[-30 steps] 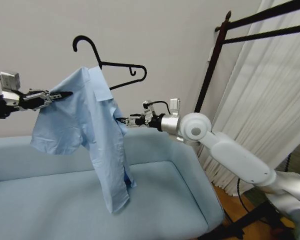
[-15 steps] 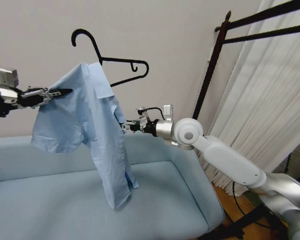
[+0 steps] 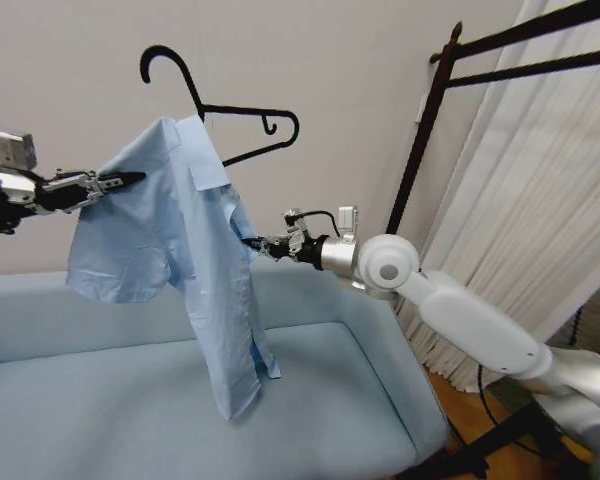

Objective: Pick up the clothes from the sofa and hang them on the clothes hanger.

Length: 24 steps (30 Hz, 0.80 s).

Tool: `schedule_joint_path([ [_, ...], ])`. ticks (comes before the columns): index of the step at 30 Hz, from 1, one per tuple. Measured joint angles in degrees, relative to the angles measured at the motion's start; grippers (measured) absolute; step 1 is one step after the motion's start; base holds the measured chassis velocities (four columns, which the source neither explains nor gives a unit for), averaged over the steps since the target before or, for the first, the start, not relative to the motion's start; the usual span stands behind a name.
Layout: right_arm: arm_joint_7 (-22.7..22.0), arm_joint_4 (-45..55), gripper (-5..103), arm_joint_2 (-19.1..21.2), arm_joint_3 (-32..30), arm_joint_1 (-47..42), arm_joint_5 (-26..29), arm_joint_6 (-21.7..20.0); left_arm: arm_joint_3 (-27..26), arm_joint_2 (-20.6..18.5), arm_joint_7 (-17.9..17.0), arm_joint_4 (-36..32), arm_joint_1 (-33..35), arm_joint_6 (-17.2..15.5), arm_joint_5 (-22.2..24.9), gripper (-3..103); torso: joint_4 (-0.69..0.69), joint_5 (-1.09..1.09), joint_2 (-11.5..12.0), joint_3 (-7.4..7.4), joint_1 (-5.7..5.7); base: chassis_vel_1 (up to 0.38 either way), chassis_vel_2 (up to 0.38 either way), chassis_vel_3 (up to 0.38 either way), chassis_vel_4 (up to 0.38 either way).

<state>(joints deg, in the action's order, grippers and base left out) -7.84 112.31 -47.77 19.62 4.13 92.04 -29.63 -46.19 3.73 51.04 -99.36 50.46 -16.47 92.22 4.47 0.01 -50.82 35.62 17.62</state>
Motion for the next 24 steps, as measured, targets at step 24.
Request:
schedule_joint_path([
  [24,0.3,-9.0,1,3.6,1.9,15.2,-2.5,-1.1,0.0,3.8,-0.8,-2.5,-0.1,-0.7,-3.0,2,0.00,0.00,0.0,0.00,0.00,0.000,0.000,0.000,0.000],
])
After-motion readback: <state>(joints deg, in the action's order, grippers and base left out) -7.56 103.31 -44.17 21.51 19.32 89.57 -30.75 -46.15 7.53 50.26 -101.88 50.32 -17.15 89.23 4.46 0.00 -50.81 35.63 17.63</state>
